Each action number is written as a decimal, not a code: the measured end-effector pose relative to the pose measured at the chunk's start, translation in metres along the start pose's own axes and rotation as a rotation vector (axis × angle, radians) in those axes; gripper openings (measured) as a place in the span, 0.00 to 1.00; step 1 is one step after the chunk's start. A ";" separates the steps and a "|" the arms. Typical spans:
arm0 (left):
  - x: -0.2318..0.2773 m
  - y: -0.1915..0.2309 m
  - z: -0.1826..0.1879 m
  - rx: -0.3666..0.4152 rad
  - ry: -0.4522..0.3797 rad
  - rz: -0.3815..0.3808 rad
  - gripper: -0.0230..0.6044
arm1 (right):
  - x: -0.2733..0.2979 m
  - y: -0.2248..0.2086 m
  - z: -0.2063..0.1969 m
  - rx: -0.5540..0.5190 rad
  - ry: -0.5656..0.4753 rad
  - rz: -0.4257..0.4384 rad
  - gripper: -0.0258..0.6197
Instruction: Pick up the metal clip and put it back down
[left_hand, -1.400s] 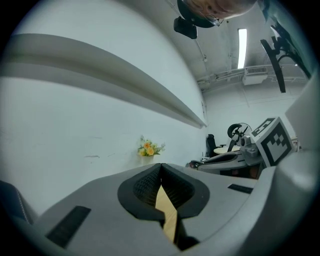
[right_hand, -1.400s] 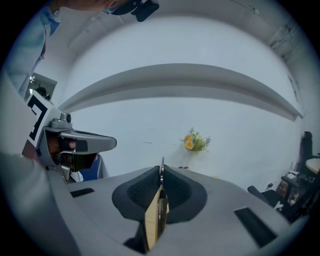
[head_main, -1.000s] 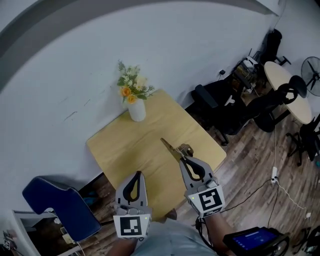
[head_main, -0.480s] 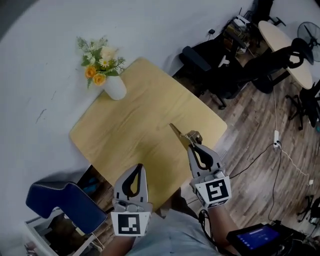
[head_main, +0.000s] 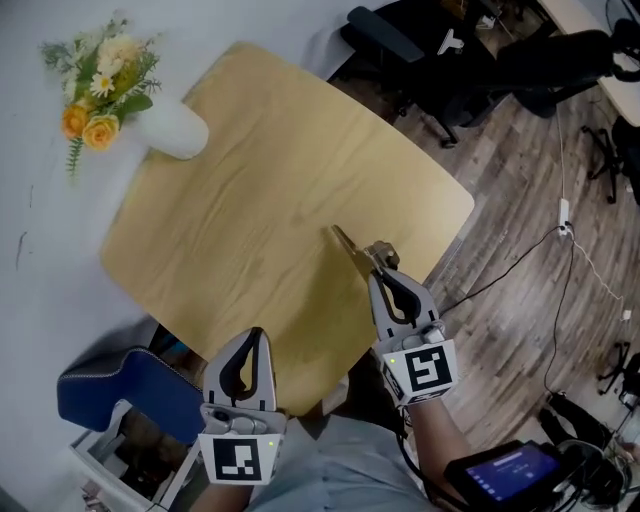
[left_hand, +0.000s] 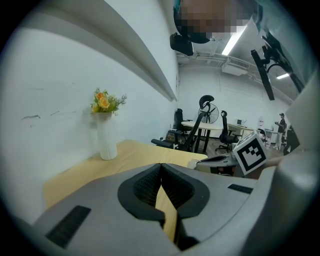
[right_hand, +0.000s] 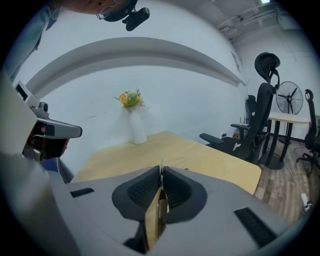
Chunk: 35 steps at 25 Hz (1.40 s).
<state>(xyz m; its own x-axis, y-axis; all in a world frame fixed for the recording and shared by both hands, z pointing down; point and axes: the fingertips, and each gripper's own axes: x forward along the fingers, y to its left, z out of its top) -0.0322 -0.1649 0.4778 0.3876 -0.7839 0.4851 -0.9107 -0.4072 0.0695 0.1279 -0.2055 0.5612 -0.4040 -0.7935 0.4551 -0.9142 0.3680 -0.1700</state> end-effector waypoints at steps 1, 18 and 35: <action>0.002 0.002 -0.006 -0.001 0.014 0.003 0.07 | 0.003 -0.002 -0.007 0.006 0.005 -0.004 0.13; -0.002 0.011 -0.004 0.038 -0.027 0.043 0.07 | 0.001 -0.046 -0.025 0.043 0.027 -0.143 0.19; -0.118 -0.032 0.102 0.021 -0.344 0.186 0.07 | -0.112 0.064 0.129 -0.155 -0.256 0.087 0.19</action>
<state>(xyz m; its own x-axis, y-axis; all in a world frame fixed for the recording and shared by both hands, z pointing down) -0.0338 -0.1071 0.3291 0.2446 -0.9552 0.1669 -0.9682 -0.2500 -0.0121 0.1103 -0.1557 0.3871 -0.4936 -0.8449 0.2062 -0.8679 0.4938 -0.0541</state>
